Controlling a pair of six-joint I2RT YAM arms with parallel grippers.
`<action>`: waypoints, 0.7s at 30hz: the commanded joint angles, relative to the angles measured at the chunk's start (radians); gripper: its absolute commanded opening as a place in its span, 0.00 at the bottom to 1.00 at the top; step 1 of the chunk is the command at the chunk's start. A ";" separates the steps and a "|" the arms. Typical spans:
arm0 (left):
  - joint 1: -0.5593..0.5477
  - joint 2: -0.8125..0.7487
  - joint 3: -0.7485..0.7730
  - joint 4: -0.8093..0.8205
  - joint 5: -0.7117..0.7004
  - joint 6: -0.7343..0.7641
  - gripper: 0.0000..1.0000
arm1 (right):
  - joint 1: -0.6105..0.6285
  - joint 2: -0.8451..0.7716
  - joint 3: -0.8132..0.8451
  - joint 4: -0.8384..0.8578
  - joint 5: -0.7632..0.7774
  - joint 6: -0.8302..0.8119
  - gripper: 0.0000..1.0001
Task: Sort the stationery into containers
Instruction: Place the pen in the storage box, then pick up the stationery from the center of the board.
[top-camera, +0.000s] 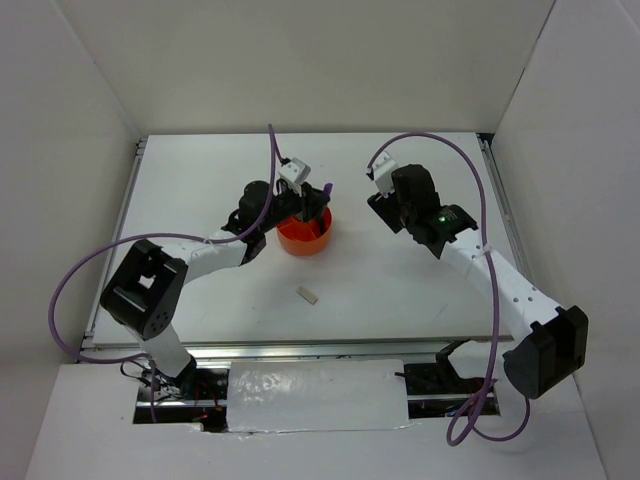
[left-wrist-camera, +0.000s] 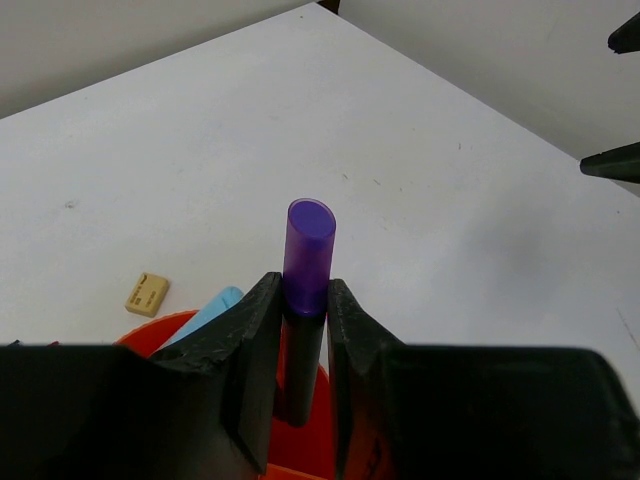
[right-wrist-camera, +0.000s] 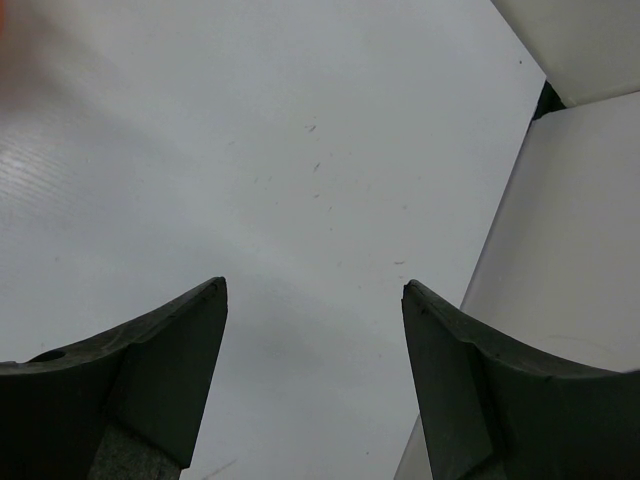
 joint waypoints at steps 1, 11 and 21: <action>-0.003 0.004 -0.001 0.082 -0.017 0.022 0.36 | -0.007 0.004 0.050 -0.011 -0.003 0.015 0.77; 0.007 -0.087 0.014 0.053 -0.007 0.034 0.68 | -0.006 0.005 0.059 -0.016 -0.006 0.021 0.77; 0.148 -0.205 0.394 -1.228 0.665 0.834 0.58 | -0.018 -0.002 0.061 -0.106 -0.079 0.097 0.75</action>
